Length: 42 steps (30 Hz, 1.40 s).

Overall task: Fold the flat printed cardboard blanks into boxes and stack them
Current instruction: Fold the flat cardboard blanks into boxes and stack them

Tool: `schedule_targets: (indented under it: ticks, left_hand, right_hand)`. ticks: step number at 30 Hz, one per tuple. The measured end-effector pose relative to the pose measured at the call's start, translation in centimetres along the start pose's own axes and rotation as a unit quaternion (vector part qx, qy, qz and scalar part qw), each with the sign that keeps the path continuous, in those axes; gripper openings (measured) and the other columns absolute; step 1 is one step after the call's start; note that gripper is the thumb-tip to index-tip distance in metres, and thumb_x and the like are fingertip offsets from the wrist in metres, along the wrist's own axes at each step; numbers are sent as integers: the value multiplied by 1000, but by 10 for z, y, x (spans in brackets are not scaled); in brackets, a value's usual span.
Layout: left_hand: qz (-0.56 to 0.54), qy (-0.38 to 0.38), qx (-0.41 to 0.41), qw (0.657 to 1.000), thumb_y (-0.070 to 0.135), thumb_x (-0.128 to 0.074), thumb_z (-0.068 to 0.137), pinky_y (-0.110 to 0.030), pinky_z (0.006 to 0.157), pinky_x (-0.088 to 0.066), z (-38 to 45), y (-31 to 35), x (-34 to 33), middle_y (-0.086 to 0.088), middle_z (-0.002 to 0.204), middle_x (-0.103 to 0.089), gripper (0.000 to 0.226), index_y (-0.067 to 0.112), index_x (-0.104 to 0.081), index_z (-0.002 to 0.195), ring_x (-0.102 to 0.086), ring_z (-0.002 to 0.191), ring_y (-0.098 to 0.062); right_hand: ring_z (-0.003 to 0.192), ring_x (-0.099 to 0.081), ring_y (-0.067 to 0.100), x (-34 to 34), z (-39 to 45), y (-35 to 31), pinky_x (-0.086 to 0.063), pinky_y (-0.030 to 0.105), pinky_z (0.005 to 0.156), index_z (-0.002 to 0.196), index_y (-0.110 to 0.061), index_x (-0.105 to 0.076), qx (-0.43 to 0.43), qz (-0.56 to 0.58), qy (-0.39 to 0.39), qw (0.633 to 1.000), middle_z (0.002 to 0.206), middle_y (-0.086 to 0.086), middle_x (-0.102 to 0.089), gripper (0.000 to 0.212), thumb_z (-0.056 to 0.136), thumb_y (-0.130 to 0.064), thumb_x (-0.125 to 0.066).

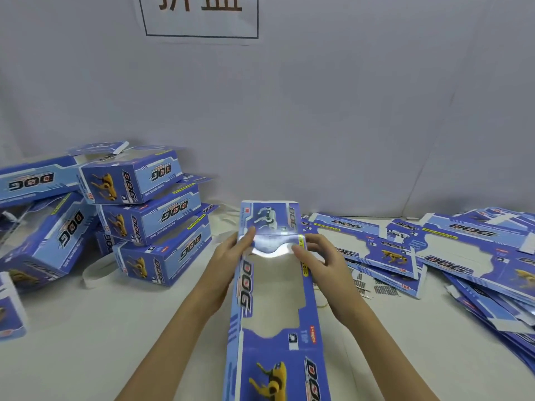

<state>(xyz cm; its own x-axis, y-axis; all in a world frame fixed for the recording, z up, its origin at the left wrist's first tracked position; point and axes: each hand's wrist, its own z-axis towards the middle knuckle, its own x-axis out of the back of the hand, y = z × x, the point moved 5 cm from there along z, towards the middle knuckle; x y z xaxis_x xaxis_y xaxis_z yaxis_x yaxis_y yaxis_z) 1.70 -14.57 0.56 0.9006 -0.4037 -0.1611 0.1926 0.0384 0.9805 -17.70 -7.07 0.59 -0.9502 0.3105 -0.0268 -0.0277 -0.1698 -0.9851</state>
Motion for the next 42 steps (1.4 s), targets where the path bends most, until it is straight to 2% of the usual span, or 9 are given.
schedule_targets:
  ticks: [3,6,9,13,17,28,32,36,42]
  left_hand:
    - [-35,-9,-17,999,38,-45,110,-18,86,-49,2,-13,20,3,102,-68,40,16,-58,140,-65,97,-13]
    - [66,-48,43,996,19,-38,113,-14,68,-38,13,-21,15,3,81,-51,40,3,-52,147,-47,73,-4]
    - [143,-34,49,988,46,-66,98,-25,74,-58,10,-4,-2,-4,82,-67,50,24,-56,142,-70,83,-16]
    - [193,49,-98,975,74,-79,71,-11,71,-54,-1,22,2,29,110,-67,64,50,-57,125,-66,102,11]
    - [390,146,-248,875,87,-69,66,-27,89,-55,-15,50,3,21,131,-56,102,33,-42,149,-54,119,2]
    - [496,168,-558,643,48,-71,95,-41,107,-43,-50,72,-42,5,155,-39,79,19,-29,156,-43,135,-19]
    - [508,147,-495,689,37,-75,90,-23,114,-27,-39,58,-43,-2,151,-44,79,16,-32,152,-44,135,-22]
    - [524,102,-424,731,15,-94,66,-31,112,-36,-28,38,-39,-5,155,-47,100,14,-35,146,-51,137,-28]
    - [553,41,-356,753,39,-98,59,-50,110,-41,-25,16,-43,-5,156,-49,107,22,-34,142,-55,136,-32]
  right_hand:
    - [94,-75,19,13,3,5,-63,31,66,120,-27,-65,24,34,103,994,114,0,-71,30,95,-41,-71]
    - [110,-74,21,17,7,5,-65,38,76,126,-30,-58,25,93,109,989,130,4,-67,26,101,-35,-65]
    - [130,-63,18,16,4,-1,-66,39,83,146,-44,-42,31,92,97,991,147,-6,-55,55,95,-43,-64]
    - [117,-70,9,3,0,-6,-64,28,72,153,-65,-21,67,-1,51,996,141,-7,-56,78,91,-50,-66]
    - [118,-73,18,-22,-5,-8,-63,46,92,152,-70,-13,-19,88,-58,994,141,-6,-68,96,79,-70,-75]
    - [143,-53,35,2,-3,-40,-56,58,101,165,-28,-27,45,261,-73,962,154,12,-56,120,70,-71,-87]
    - [146,-48,42,-8,-8,-40,-44,69,111,158,-33,-46,41,314,-156,936,158,17,-50,92,80,-73,-74]
    - [133,-63,37,2,-3,-35,-54,65,101,140,-40,-64,30,345,-25,938,149,13,-60,61,89,-73,-63]
    - [127,-66,20,14,-1,-20,-65,43,83,158,-62,-20,134,121,104,978,158,-1,-47,67,108,-32,-53]
